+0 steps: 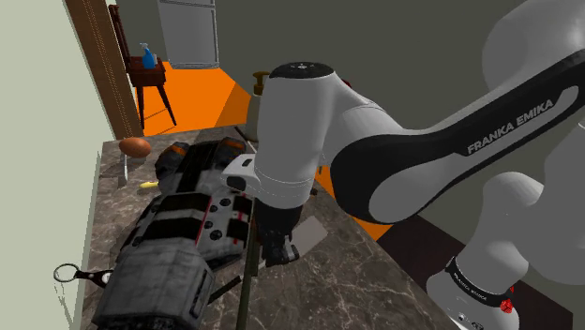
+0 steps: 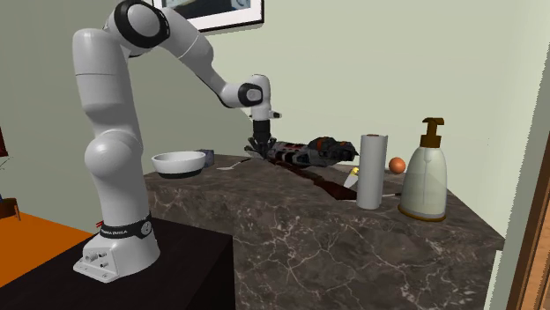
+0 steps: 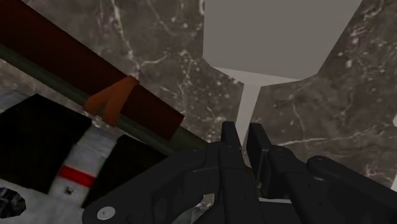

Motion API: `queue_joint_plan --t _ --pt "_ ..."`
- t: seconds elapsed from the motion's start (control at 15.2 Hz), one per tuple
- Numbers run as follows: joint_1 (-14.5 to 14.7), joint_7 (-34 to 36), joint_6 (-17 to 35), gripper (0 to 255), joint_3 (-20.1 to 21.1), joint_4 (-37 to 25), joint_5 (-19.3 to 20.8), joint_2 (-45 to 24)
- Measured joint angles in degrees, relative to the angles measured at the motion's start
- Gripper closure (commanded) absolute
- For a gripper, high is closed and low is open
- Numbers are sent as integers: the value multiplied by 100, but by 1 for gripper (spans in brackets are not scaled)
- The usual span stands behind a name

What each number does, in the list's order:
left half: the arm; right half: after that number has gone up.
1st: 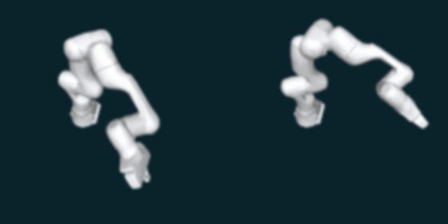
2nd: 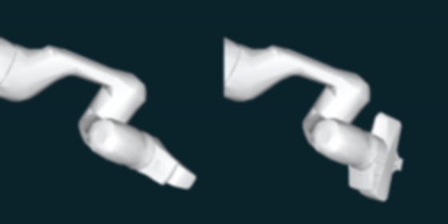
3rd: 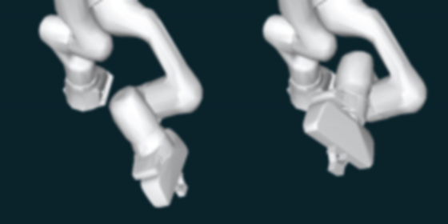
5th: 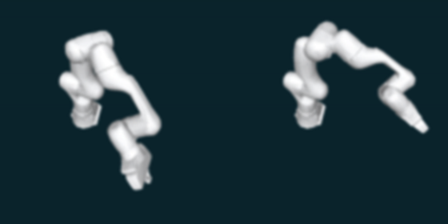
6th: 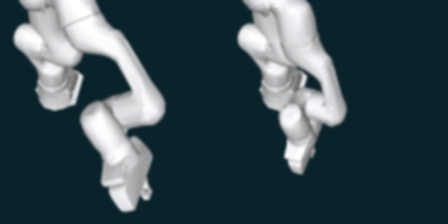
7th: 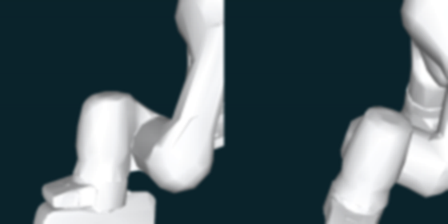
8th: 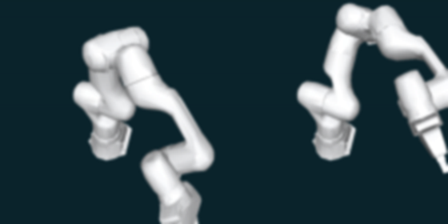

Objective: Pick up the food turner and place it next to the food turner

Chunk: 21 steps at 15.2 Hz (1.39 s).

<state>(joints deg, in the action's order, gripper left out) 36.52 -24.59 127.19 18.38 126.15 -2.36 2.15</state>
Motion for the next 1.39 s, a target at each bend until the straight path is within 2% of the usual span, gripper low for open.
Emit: queue_joint_plan --t 0.73,1.12,1.19,1.39 --pt "19 139 838 255 21 372 186 -478" --pt "22 149 910 255 21 414 198 -505" --pt "22 149 911 0 21 414 198 -505" --pt "26 153 897 0 27 427 195 -502"
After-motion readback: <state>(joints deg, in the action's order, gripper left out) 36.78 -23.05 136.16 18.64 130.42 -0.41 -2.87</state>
